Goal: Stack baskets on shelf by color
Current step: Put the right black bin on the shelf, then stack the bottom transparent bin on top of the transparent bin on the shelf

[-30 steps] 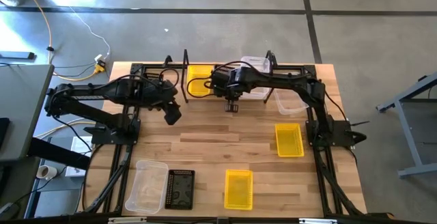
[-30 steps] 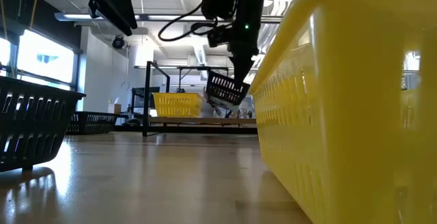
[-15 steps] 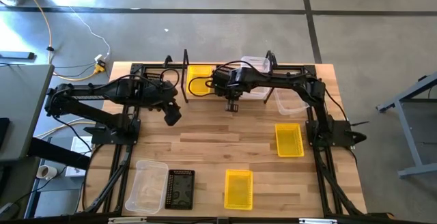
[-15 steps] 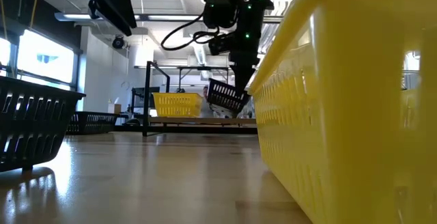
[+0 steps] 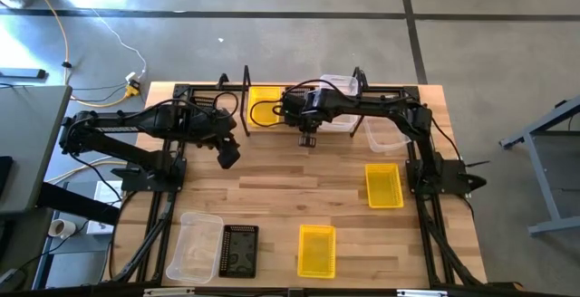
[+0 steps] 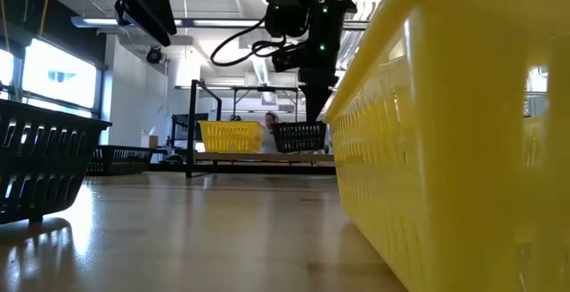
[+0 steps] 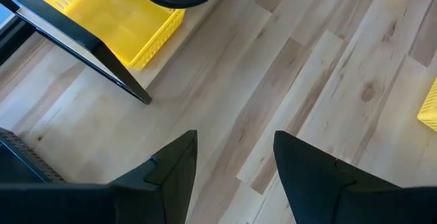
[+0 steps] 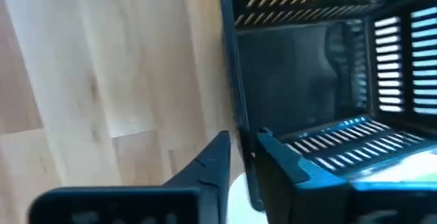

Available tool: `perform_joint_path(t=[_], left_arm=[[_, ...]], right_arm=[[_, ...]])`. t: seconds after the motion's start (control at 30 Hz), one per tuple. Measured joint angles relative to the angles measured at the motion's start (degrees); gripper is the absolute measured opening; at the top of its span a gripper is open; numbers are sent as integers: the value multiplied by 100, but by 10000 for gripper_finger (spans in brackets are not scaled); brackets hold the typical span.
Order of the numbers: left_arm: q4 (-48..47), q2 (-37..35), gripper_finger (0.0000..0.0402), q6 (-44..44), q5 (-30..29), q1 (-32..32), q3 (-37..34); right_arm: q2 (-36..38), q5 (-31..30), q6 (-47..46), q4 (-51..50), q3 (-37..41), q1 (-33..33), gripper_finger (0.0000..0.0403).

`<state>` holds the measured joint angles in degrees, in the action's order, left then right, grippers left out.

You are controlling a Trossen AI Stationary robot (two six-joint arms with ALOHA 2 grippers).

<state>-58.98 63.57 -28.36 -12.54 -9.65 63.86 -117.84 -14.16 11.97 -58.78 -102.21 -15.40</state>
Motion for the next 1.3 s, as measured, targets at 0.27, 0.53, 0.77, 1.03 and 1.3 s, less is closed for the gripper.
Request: perform_joint_path(t=[0.27,0.53,0.77,1.03,1.3], left_arm=[[-134,0,186,50,0,0,0],[-218,-55,186,-86,166,160,0],[-476,-221,186,-544,179,660,0],[-678,-358,186,-912,234,1607,0],[-892,-352,186,-1510,328,2862,0]], right_arm=[[11,-10,-193,-64,-53,85,80],[23,88,-959,-678,-696,387,80],[27,90,-1643,-1458,-1390,727,81],[31,86,-2442,-1966,-1714,1133,81],[31,88,-3229,-2225,-1714,1678,81]])
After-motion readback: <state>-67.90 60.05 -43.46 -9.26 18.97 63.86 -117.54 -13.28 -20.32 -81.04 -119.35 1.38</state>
